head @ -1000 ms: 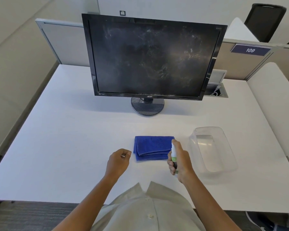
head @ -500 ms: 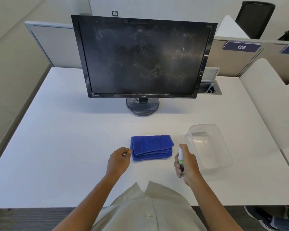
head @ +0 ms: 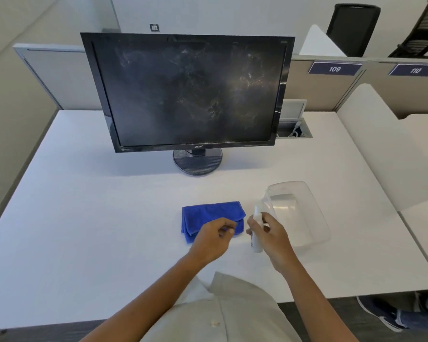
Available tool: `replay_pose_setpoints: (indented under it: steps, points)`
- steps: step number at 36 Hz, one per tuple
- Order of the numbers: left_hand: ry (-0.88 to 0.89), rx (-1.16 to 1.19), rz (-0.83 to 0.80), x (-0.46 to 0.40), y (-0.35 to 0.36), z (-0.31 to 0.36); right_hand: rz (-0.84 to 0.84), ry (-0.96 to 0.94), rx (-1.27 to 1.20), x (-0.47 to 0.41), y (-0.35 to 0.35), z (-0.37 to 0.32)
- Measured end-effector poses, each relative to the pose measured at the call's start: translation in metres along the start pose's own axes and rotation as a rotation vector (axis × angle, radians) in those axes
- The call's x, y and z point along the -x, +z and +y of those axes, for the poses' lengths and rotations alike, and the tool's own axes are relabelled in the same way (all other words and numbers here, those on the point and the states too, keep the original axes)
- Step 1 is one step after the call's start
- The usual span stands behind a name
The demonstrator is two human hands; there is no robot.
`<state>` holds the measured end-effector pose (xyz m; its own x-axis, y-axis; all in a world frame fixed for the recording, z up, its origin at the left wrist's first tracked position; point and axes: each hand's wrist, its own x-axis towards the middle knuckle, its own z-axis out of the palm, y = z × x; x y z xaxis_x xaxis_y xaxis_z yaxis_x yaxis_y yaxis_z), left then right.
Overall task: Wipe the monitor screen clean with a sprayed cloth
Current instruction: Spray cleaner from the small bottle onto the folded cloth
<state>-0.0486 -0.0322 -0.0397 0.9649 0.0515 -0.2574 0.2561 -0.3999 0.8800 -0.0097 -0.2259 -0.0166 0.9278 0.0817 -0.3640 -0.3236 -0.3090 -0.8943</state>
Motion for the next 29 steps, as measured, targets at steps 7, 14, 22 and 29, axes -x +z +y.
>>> replay_pose_setpoints:
  steps: [7,14,22,29]
  points:
    - [0.077,-0.06,-0.15,-0.012,0.041,0.017,0.149,-0.221,0.24,-0.004,-0.017,0.007]
    - [0.062,-0.103,-0.166,-0.023,0.063,0.014,0.235,-0.28,0.333,-0.008,-0.026,0.02]
    - [-0.007,-0.114,-0.207,-0.029,0.073,0.008,0.208,-0.251,0.367,-0.01,-0.024,0.025]
    - [-0.019,-0.113,-0.2,-0.031,0.073,0.008,0.189,-0.23,0.417,-0.013,-0.024,0.019]
